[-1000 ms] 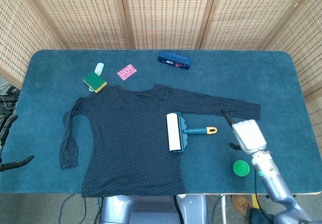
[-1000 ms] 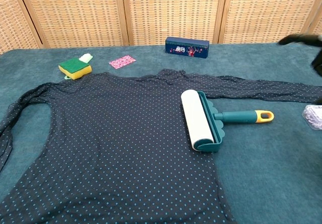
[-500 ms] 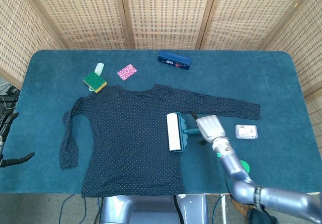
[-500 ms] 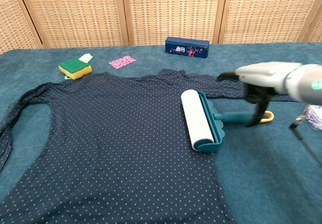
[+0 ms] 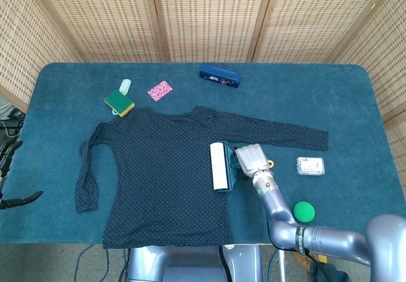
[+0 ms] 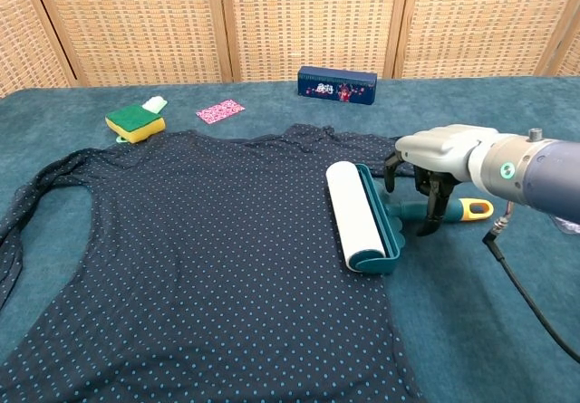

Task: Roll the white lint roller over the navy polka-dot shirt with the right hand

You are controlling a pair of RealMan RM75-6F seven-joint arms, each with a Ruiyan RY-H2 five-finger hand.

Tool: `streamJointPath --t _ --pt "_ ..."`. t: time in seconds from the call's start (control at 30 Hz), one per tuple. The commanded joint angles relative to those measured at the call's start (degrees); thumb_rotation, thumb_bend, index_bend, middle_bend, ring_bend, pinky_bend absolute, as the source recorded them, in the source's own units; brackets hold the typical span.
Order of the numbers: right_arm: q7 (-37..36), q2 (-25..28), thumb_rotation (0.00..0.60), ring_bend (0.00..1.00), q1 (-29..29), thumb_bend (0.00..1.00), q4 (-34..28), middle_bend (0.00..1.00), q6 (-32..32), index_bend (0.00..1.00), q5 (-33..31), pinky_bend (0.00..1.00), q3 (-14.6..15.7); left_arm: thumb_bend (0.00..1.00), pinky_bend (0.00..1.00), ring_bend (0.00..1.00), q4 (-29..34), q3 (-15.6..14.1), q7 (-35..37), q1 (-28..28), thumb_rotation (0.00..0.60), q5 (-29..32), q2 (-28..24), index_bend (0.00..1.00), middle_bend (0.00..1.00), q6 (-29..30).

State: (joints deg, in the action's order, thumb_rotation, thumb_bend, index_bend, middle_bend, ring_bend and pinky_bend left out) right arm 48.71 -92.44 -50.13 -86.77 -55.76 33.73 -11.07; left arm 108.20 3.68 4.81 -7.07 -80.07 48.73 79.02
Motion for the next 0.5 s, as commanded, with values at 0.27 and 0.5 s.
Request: streamJointPath --t 0.27,0.5 --pt "1.85 -1.64 0.600 1.00 -1.70 0.39 2.74 1.00 -0.27 0.40 -2.29 1.00 2.10 0.00 0.00 0.00 -0.05 -0.02 0.33 -0.06 0.600 0.03 -0.08 0.00 0.00 -0.10" --pt "1.58 -2.21 0.600 1.00 -2.14 0.55 3.91 1.00 -0.16 0.47 -2.59 1.00 2.72 0.00 0.00 0.00 -0.11 -0.01 0.62 -0.13 0.600 0.15 -0.17 0.00 0.00 -0.29"
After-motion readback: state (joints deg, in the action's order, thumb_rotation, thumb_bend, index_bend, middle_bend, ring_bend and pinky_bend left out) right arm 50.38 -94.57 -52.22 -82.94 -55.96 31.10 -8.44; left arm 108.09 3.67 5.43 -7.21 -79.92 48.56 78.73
